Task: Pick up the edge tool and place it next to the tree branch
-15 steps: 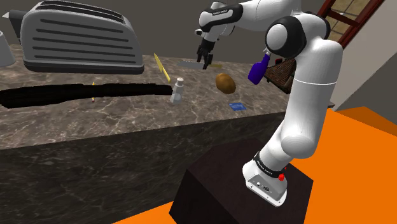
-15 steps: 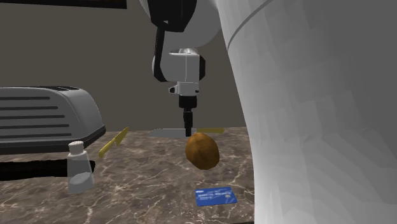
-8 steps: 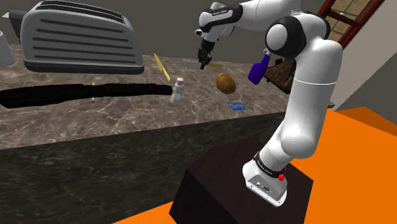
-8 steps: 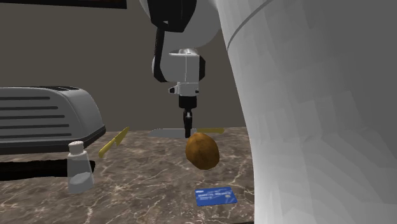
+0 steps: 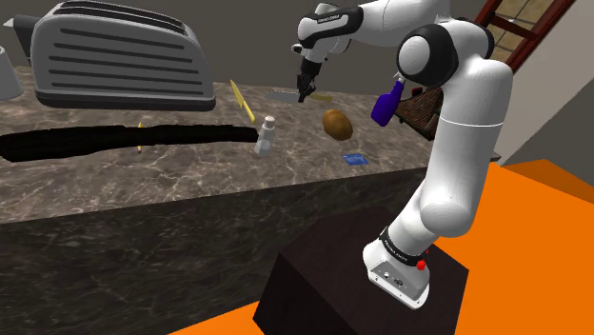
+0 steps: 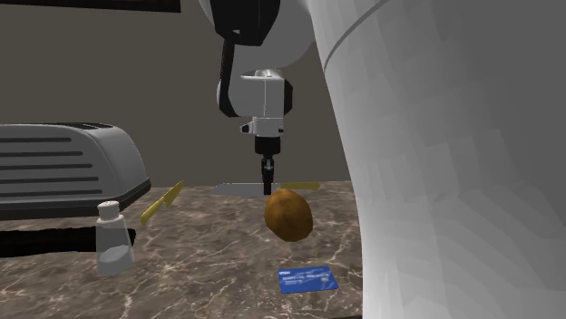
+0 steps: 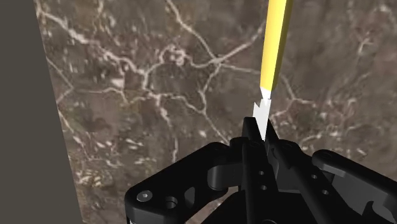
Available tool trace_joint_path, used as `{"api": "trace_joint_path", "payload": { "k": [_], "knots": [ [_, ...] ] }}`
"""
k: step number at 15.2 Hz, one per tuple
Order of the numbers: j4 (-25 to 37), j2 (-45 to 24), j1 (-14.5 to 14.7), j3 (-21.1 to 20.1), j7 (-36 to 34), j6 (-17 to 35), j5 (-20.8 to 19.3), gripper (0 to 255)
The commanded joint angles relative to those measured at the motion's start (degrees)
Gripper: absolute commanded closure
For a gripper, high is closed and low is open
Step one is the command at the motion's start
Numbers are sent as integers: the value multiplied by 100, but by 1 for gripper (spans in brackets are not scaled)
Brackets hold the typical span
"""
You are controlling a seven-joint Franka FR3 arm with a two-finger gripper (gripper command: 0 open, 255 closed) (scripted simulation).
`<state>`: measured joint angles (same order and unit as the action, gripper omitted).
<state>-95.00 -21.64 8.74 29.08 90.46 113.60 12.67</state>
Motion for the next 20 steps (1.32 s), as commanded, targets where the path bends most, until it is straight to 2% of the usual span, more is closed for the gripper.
{"api": "trace_joint_path", "payload": {
  "k": [1, 20],
  "knots": [
    [46, 23, 2, 7, -11, -66, -15, 255],
    [1273, 207, -65, 87, -154, -1442, -163, 255]
  ]
}}
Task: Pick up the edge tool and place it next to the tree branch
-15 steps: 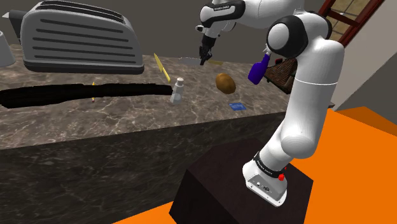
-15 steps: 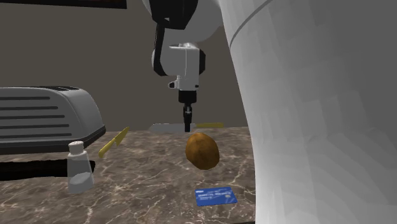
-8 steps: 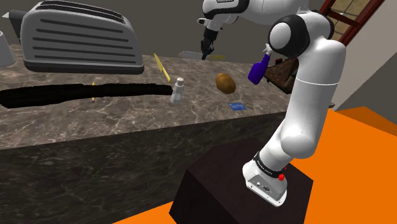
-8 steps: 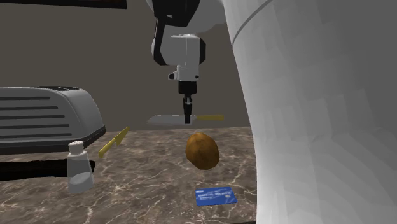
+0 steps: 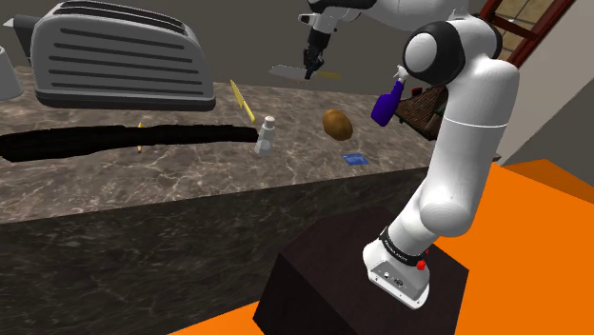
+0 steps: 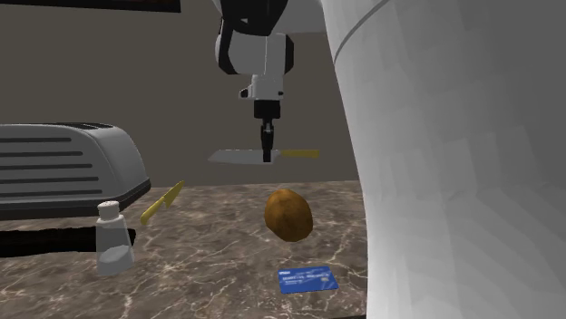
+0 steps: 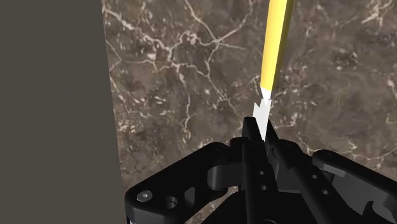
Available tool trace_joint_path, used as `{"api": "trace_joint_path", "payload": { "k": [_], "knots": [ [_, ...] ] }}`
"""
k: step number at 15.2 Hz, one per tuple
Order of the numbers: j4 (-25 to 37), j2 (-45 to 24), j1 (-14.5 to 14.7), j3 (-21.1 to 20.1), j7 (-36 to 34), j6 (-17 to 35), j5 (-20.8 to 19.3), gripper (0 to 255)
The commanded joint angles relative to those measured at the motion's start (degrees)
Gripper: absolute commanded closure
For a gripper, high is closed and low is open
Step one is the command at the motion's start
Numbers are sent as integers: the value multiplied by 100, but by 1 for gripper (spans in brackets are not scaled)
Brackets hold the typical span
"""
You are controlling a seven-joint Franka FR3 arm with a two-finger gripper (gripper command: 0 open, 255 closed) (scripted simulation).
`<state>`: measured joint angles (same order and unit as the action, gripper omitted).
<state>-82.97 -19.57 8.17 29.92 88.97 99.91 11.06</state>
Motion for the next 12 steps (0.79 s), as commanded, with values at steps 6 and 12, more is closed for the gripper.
{"api": "trace_joint_path", "payload": {
  "k": [6, 12],
  "knots": [
    [-593, 693, 397, -16, -391, -3, -344, 255],
    [-2037, 1954, 993, -283, -1295, 368, -976, 255]
  ]
}}
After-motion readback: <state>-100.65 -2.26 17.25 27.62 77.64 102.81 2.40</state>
